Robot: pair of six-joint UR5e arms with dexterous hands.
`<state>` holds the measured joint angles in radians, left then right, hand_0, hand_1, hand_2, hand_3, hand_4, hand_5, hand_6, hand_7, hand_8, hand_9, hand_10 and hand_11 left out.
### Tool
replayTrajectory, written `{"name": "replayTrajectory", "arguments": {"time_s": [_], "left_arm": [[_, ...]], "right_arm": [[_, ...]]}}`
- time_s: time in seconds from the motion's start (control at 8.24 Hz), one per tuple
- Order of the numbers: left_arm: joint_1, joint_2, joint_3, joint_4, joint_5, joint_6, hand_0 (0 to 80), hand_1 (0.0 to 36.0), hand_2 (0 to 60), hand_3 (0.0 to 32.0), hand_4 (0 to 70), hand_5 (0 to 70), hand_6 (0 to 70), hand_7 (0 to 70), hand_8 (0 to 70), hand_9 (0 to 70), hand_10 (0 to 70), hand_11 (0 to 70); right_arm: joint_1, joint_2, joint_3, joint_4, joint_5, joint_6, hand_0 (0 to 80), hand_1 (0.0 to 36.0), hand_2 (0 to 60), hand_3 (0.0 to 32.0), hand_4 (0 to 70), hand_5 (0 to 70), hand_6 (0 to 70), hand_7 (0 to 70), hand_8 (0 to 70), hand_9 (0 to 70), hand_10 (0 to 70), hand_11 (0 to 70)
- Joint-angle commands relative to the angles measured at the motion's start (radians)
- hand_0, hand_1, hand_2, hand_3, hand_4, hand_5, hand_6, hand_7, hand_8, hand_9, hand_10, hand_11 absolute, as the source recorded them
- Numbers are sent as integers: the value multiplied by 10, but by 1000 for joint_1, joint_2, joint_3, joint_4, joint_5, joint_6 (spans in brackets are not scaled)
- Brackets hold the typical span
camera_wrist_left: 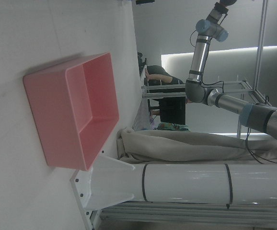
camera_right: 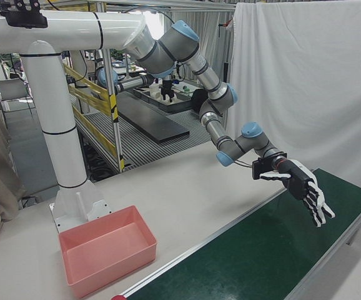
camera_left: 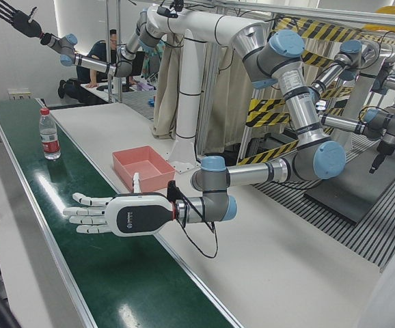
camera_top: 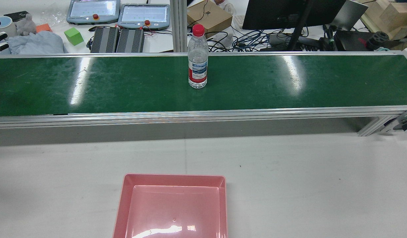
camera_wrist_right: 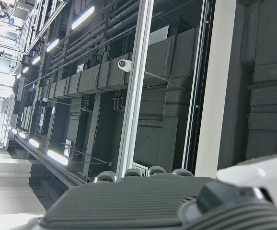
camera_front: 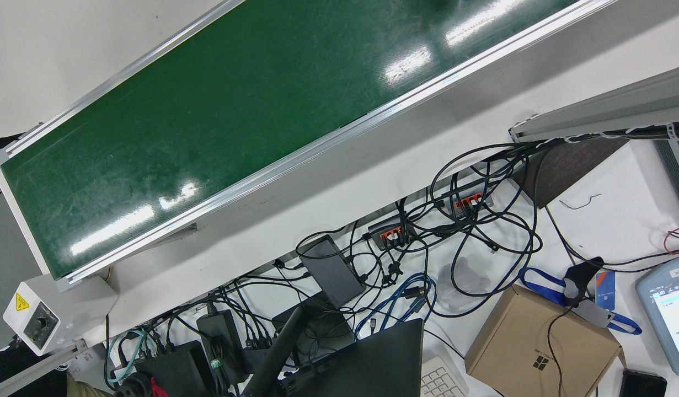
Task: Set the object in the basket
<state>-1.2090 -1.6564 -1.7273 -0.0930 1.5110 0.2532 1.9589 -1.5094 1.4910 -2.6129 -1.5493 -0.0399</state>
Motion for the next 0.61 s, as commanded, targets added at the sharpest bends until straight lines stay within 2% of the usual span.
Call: {"name": "replayTrajectory", "arguments": {"time_s": [0.0,0.12,0.24,0.36,0.49], "left_arm": [[3,-14,-35,47,0,1,587,64,0,76,49,258,65,34,80,85,93,152],[5,-44,-38,91,-2,8,593,61,0,82,49,257,62,34,73,76,96,156],[5,-87,-44,136,-3,33,615,79,0,88,43,265,59,33,78,80,89,148],[5,-106,-66,168,-8,56,618,82,0,108,26,264,54,31,80,82,87,145],[17,-108,-78,170,-32,58,599,62,0,128,7,256,40,25,68,74,79,133]], "right_arm": [[0,0,0,1,0,0,0,0,0,0,0,0,0,0,0,0,0,0],[0,0,0,1,0,0,0,0,0,0,0,0,0,0,0,0,0,0],[0,0,0,1,0,0,0,0,0,0,0,0,0,0,0,0,0,0],[0,0,0,-1,0,0,0,0,0,0,0,0,0,0,0,0,0,0],[0,0,0,1,0,0,0,0,0,0,0,0,0,0,0,0,0,0]]}}
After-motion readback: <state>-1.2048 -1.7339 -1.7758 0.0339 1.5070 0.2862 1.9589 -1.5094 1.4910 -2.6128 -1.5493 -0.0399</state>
